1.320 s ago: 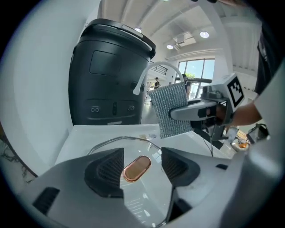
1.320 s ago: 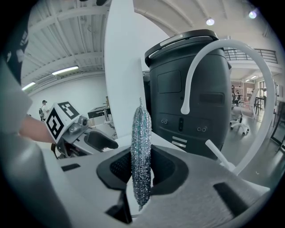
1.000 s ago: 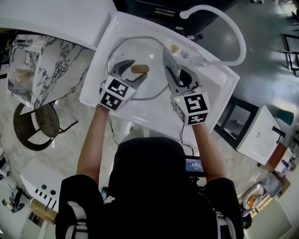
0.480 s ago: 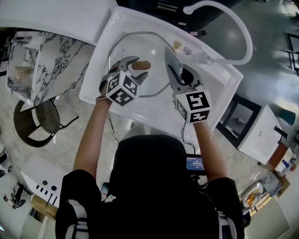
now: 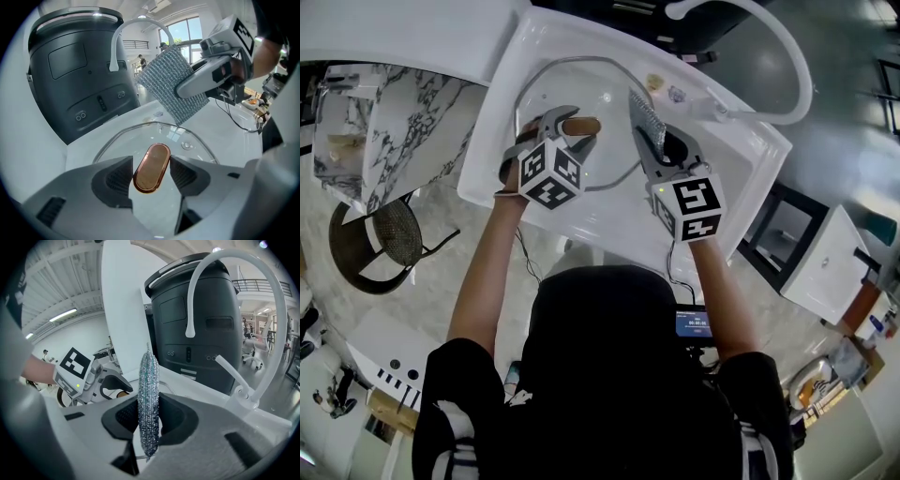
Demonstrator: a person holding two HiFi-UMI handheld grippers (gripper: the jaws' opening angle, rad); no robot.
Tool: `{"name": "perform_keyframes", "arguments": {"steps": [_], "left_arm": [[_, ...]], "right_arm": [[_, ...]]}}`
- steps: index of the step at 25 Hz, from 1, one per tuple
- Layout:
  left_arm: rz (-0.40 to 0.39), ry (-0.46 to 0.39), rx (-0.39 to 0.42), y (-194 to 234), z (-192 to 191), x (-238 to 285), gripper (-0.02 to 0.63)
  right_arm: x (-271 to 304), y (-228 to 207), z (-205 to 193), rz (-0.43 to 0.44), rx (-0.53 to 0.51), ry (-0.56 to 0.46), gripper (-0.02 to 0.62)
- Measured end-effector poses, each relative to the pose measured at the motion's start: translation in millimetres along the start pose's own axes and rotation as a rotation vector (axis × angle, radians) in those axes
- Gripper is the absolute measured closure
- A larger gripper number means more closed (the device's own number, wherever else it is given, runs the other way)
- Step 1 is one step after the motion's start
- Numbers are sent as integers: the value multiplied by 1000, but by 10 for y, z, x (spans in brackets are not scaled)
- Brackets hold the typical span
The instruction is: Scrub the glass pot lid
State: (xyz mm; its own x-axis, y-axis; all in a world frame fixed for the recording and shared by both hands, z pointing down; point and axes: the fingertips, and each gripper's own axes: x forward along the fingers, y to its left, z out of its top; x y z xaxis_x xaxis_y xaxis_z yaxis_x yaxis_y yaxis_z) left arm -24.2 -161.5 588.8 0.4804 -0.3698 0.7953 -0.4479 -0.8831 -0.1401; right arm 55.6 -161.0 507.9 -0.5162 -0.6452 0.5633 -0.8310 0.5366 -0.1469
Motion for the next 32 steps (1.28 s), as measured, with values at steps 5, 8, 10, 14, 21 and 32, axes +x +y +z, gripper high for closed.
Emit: {"name": "perform_keyframes", "arguments": {"steps": [5,8,10,14,21,32], "left_arm": [[14,20,-10,2,-18,2,371],[25,33,-5,6,-36,-1,384],[32,37,-3,10,-47,-6,393],[40,50,2,14,-69,-12,409],[40,75,21,-5,-92,-24,430],[54,80,-3,-2,-98,-21,434]], "right_arm": [[1,-19,-45,-4,-4,11,523],[4,-19,-67,-3,-6,16,523],[6,-16,-76,-3,-4,18,523],[11,-9,-104,-1,-3,25,523],[0,-5,-142,3,-8,35,523],[-8,-56,-245,0,-26,69,523]]}}
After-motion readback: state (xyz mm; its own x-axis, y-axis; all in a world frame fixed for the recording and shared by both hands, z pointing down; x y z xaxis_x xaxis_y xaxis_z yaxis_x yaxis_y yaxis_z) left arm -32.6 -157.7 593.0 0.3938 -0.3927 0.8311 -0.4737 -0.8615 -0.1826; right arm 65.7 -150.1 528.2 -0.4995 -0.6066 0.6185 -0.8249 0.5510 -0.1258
